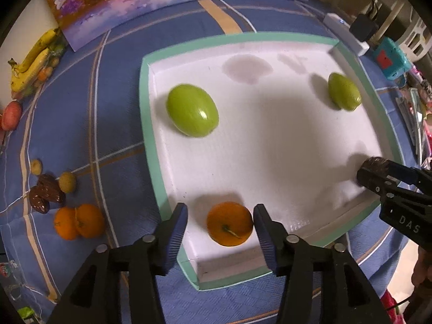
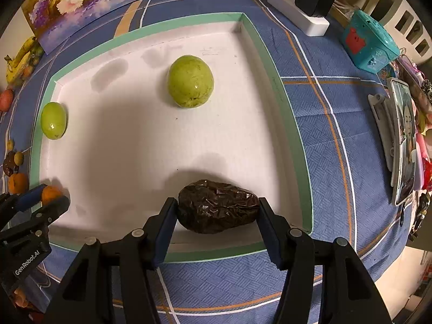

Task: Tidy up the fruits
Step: 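Lower the date into the tray and open the right tool while the left tool withdraws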

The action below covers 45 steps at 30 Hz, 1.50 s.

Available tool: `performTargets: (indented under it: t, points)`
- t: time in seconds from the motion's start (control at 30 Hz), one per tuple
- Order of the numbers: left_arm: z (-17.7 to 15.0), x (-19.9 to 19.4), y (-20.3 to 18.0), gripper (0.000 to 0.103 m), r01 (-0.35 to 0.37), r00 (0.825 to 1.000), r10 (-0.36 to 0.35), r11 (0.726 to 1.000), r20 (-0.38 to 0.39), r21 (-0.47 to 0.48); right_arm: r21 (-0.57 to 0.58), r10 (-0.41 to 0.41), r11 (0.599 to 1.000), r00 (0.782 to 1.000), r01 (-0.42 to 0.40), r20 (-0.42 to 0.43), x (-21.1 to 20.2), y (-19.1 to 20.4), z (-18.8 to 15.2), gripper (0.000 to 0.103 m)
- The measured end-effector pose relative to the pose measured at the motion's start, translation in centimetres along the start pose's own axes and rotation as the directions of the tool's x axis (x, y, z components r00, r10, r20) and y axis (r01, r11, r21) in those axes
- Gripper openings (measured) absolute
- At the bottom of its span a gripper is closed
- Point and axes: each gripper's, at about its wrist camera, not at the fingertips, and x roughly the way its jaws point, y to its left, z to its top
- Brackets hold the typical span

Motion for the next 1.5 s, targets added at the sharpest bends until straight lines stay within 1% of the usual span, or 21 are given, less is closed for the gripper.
performTargets:
  t: [0.17,0.23,0.33,0.4,0.7,0.77,0.9,0.97,1.0,1.1,1.17,1.2,1.23,1.47,1.5]
  points:
    - [0.2,-1.7,1.7,0.056,0.015,0.999,-0.014,1.0,0.039,-0.021,-0.005,0.0,1.0,0.999,0.001,0.038,-1.3,0.5,0.4,0.061]
    - [0.3,-2.5,2.8,0.056,0.025,0.998,-0.022,0.999,0.057,-0.042,-0.008,-0.001,1.0,0.999,0.001,0.054,-1.9,0.8,0.4,0.061]
    - [0.7,-3.1,2.5,0.056,0.029,0.997,-0.023,0.997,0.073,-0.077,-0.014,-0.002,1.0,0.997,0.003,0.073,-2.6,1.2,0.4,0.061]
    - [0.7,-3.7,3.2,0.056,0.031,0.996,-0.022,0.994,0.083,-0.105,-0.018,-0.004,1.0,0.997,0.006,0.083,-3.0,1.3,0.3,0.061]
    - [0.7,-4.2,5.0,0.056,0.034,0.994,-0.014,0.981,0.105,-0.19,-0.034,-0.009,0.999,0.993,0.013,0.118,-4.4,1.0,0.3,0.061]
    - [0.7,-4.1,5.2,0.062,0.025,0.995,-0.005,0.98,0.103,-0.2,-0.036,-0.012,0.999,0.993,0.016,0.118,-4.4,1.1,0.3,0.061]
    - [0.6,-3.9,5.5,0.064,0.001,0.995,0.018,0.978,0.094,-0.207,-0.038,-0.015,0.999,0.993,0.02,0.118,-4.5,1.3,0.0,0.061]
    - [0.6,-3.8,5.5,0.07,-0.013,0.996,0.031,0.979,0.086,-0.202,-0.038,-0.016,0.999,0.993,0.021,0.116,-4.4,1.3,0.1,0.061]
    - [0.6,-3.7,5.5,0.071,-0.022,0.996,0.04,0.98,0.083,-0.2,-0.038,-0.016,0.999,0.993,0.021,0.115,-4.2,1.3,0.1,0.061]
    - [0.6,-3.4,5.4,0.085,-0.074,0.993,0.089,0.979,0.074,-0.188,-0.037,-0.018,0.999,0.994,0.022,0.11,-4.0,1.2,0.1,0.061]
    - [0.6,-3.2,5.4,0.101,-0.111,0.99,0.126,0.977,0.068,-0.184,-0.035,-0.021,0.999,0.994,0.025,0.105,-3.8,1.2,0.0,0.072]
    - [0.6,-2.9,5.4,0.102,-0.134,0.987,0.147,0.975,0.062,-0.18,-0.036,-0.024,0.999,0.995,0.028,0.102,-3.6,1.2,-0.1,0.08]
    - [0.5,-2.8,5.5,0.102,-0.142,0.986,0.154,0.974,0.059,-0.177,-0.037,-0.026,0.999,0.995,0.03,0.1,-3.5,1.1,-0.1,0.082]
    - [0.1,-1.5,5.4,0.103,-0.199,0.979,0.204,0.97,0.023,-0.143,-0.04,-0.045,0.998,0.995,0.048,0.086,-2.5,0.9,-0.3,0.083]
    - [0.0,-1.4,5.4,0.103,-0.203,0.978,0.208,0.969,0.022,-0.139,-0.038,-0.046,0.998,0.995,0.049,0.085,-2.3,0.9,-0.3,0.085]
